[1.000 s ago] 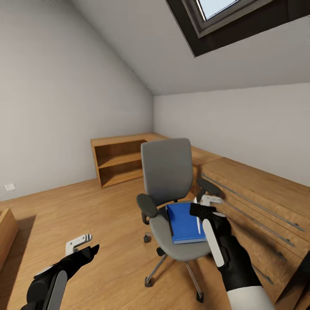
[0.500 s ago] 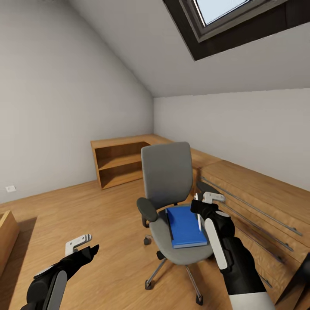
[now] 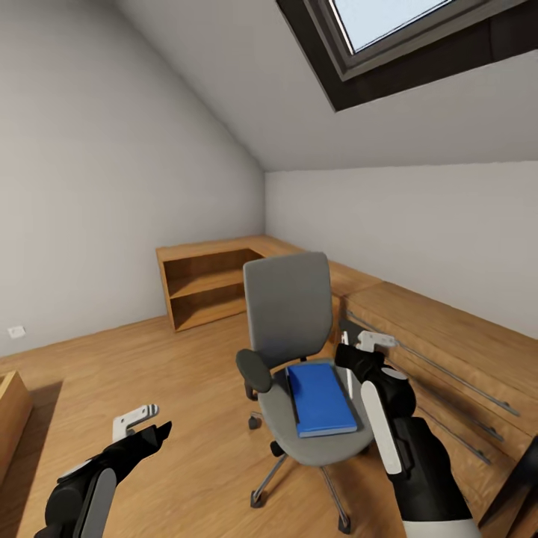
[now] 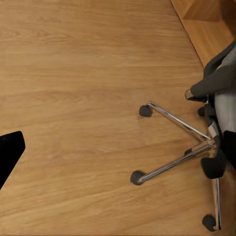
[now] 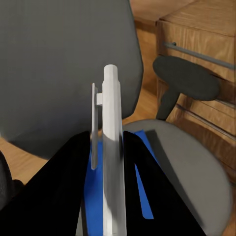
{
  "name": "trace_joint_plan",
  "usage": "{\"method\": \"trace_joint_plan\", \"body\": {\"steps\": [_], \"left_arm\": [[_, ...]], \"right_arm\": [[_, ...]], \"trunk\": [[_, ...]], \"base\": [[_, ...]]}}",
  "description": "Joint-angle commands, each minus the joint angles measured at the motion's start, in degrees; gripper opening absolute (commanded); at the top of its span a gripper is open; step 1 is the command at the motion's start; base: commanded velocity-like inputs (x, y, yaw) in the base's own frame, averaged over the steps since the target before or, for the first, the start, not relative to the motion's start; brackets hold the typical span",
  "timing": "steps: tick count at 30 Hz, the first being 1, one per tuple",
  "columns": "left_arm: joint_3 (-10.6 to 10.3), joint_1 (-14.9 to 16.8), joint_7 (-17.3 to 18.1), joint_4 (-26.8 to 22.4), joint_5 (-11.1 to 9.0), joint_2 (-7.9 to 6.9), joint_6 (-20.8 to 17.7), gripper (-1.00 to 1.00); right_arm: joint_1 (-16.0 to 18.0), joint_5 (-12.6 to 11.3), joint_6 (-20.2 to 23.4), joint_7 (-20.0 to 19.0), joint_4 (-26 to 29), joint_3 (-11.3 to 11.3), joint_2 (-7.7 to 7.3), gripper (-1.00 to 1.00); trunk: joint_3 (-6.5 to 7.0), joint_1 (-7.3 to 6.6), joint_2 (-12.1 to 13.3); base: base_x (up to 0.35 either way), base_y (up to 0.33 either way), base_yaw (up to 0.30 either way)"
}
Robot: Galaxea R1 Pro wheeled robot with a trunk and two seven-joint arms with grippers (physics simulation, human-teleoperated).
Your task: In the bedroom, organize the workspace by keeping the computer under the desk, ensuring the monitor is on the desk, placing the keyboard on the desk next to the monitor, placing the mouse on the desk next to the keyboard, moving the folder from the swivel chair onto the desk next to the mouse, stacking the notebook on top of the folder with the pen on top of the notebook, and positioning the swivel chair next to the desk.
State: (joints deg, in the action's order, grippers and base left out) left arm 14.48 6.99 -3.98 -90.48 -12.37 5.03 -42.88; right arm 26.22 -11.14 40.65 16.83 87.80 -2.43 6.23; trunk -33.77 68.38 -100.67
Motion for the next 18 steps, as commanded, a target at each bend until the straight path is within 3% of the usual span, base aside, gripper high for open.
{"method": "trace_joint_plan", "body": {"steps": [1,8,18], "left_arm": [[0.01,0.04,-0.42,-0.74,-0.63,0.06,-0.26,1.00],[-0.07,0.04,-0.42,-0.92,-0.64,0.14,-0.24,1.00],[-0.20,0.04,-0.42,-1.01,-0.56,0.31,0.01,1.00]], "right_arm": [[-0.01,-0.64,0.12,0.58,0.24,0.03,0.01,-1.00],[-0.03,-0.64,0.12,0.62,0.32,0.57,0.01,-1.00],[-0.03,-0.66,0.05,0.61,0.36,3.52,0.01,-1.00]], "trunk": [[0.12,-0.23,0.38],[1.38,-1.77,3.19],[3.17,-3.96,7.20]], "base": [[0.000,0.000,0.000],[0.000,0.000,0.000],[0.000,0.000,-0.022]]}}
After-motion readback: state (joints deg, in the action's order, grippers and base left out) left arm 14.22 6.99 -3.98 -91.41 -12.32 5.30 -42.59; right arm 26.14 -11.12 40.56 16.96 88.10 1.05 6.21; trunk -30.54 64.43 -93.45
